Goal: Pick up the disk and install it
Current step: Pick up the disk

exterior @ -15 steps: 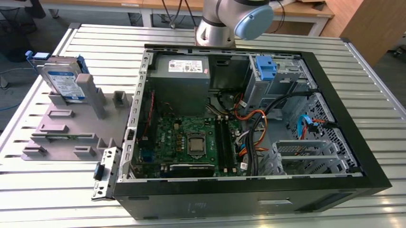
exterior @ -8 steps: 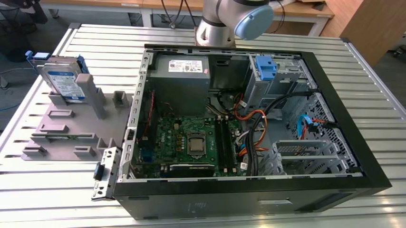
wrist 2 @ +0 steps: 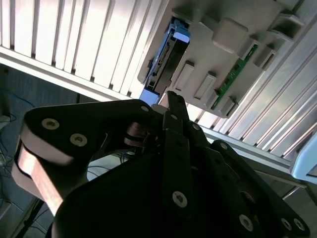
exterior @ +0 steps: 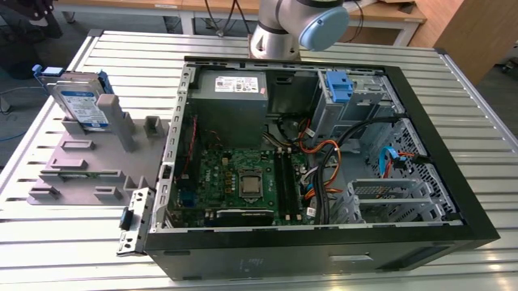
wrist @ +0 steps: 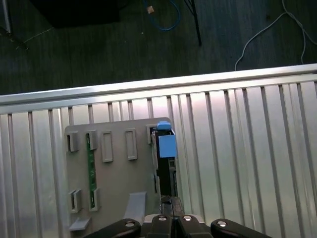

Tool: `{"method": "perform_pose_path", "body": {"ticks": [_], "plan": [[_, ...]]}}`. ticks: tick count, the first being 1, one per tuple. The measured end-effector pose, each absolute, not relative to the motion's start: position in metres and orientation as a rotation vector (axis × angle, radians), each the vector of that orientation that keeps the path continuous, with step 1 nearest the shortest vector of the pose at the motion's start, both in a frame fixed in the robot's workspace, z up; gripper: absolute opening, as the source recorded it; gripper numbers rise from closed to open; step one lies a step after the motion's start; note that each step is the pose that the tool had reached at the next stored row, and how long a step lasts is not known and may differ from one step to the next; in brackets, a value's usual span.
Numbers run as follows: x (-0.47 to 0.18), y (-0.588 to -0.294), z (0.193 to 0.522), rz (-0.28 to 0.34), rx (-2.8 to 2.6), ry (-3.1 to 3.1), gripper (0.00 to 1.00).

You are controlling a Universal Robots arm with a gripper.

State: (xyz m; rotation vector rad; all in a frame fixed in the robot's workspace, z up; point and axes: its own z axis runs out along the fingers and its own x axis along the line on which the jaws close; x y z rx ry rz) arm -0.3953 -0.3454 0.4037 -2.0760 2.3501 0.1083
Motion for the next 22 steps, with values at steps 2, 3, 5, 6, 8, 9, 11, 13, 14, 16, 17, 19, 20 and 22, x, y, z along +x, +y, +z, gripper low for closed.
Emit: {"method": "perform_pose_path", "body": {"ticks": [2,3,5,6,8,9,11,13,14,16,17,19,20,22], "plan": [[-0.395,-0.345,0.400,0.109,-2.087,2.341,0.11],[-0.396,-0.345,0.398,0.109,-2.092,2.336,0.11],[-0.396,-0.345,0.396,0.109,-2.100,2.329,0.11],[-0.396,-0.345,0.396,0.109,-2.101,2.328,0.11],[-0.396,-0.345,0.396,0.109,-2.101,2.328,0.11],[-0.396,-0.345,0.395,0.109,-2.101,2.328,0.11],[-0.396,-0.345,0.392,0.109,-2.102,2.327,0.11],[-0.396,-0.345,0.388,0.109,-2.103,2.326,0.11],[-0.396,-0.345,0.386,0.109,-2.104,2.326,0.11],[-0.396,-0.345,0.383,0.109,-2.104,2.326,0.11],[-0.396,-0.345,0.383,0.109,-2.104,2.326,0.11],[-0.396,-0.346,0.381,0.109,-2.103,2.326,0.11],[-0.396,-0.346,0.380,0.109,-2.101,2.328,0.11],[-0.396,-0.346,0.379,0.109,-2.093,2.335,0.11]]}}
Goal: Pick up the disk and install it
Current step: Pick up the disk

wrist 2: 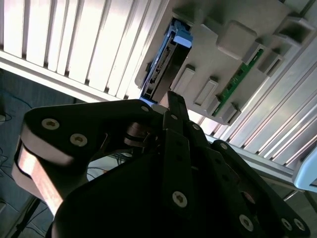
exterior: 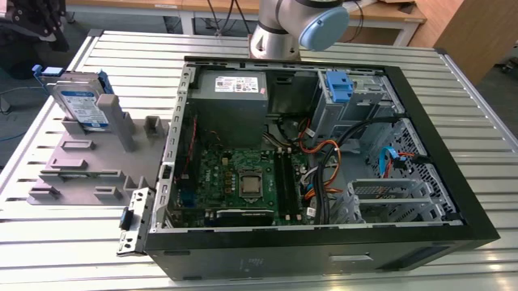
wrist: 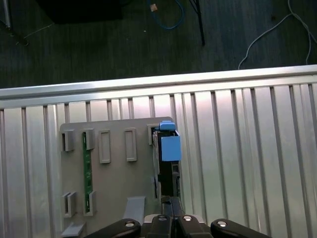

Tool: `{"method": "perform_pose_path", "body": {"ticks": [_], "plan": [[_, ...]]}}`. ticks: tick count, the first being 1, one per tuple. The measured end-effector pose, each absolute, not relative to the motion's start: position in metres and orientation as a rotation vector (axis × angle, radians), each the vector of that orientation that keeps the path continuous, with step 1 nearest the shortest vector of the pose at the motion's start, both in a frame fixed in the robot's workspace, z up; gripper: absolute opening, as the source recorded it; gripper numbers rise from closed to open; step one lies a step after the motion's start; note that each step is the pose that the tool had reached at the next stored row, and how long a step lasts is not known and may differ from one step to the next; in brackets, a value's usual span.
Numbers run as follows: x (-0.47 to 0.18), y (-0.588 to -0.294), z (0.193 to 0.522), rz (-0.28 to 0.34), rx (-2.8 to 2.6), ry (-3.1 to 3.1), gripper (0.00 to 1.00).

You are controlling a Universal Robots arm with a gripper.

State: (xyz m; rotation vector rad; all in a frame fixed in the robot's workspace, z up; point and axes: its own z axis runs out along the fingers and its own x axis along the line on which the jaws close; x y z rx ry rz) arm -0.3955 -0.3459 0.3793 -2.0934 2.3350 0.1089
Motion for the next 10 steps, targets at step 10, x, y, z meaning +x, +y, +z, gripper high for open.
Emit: {"method": "perform_pose_path", "body": {"ticks": [10], "plan": [[-0.3964,-0.3460,0.3766,0.109,-2.092,2.337,0.11]]}}
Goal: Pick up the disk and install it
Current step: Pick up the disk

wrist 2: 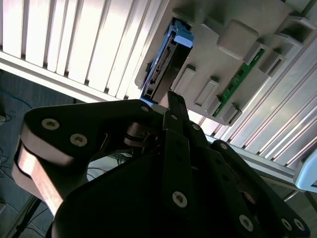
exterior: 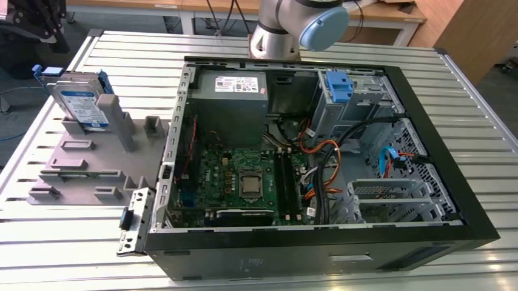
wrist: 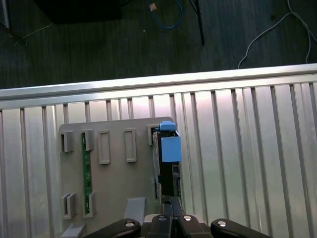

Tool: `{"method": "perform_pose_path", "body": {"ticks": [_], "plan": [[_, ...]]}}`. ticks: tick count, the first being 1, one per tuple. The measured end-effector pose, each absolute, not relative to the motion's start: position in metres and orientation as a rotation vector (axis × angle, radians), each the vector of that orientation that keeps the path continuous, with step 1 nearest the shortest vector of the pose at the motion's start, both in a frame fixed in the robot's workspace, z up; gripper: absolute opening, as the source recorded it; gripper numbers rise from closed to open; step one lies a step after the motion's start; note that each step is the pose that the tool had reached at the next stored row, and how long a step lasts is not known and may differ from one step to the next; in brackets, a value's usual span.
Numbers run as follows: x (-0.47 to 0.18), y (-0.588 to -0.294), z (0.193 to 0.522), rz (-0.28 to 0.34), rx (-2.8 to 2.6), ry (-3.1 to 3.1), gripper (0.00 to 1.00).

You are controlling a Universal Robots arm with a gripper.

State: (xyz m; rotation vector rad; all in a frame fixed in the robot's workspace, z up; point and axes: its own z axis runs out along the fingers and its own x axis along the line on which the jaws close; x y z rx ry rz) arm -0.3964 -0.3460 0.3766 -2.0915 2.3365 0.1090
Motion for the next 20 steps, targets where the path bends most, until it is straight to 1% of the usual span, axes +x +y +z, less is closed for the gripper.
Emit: {"method": "perform_pose_path", "body": {"ticks": [20], "plan": [[-0.396,-0.346,0.358,0.109,-2.091,2.336,0.11]]}}
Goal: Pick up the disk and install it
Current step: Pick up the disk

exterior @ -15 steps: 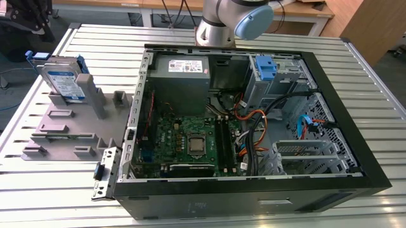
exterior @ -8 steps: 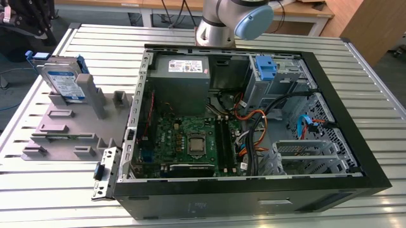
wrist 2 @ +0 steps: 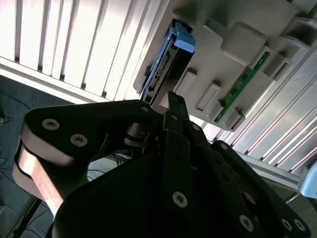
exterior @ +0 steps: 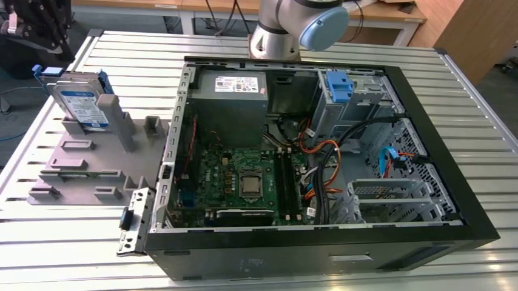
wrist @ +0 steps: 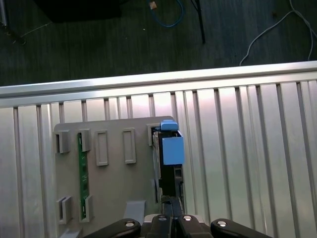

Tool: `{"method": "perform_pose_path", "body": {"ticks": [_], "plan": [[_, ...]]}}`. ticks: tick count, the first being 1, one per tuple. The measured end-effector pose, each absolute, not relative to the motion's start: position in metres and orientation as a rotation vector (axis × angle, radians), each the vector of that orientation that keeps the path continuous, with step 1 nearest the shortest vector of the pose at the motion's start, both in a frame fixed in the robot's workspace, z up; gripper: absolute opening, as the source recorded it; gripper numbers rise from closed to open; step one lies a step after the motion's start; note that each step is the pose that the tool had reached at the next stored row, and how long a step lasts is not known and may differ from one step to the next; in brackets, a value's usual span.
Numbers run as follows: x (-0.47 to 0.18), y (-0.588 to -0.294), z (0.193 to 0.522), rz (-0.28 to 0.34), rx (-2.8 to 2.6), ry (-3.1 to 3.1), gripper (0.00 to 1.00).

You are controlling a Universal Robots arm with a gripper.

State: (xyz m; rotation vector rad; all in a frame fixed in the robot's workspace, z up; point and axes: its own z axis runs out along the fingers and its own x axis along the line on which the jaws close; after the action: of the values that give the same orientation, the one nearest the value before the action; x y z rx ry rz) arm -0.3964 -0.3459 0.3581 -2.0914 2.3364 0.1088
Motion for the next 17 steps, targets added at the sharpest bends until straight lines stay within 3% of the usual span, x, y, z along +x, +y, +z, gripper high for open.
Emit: {"method": "perform_pose_path", "body": {"ticks": [17], "plan": [[-0.3964,-0.3460,0.3503,0.109,-2.092,2.337,0.11]]}}
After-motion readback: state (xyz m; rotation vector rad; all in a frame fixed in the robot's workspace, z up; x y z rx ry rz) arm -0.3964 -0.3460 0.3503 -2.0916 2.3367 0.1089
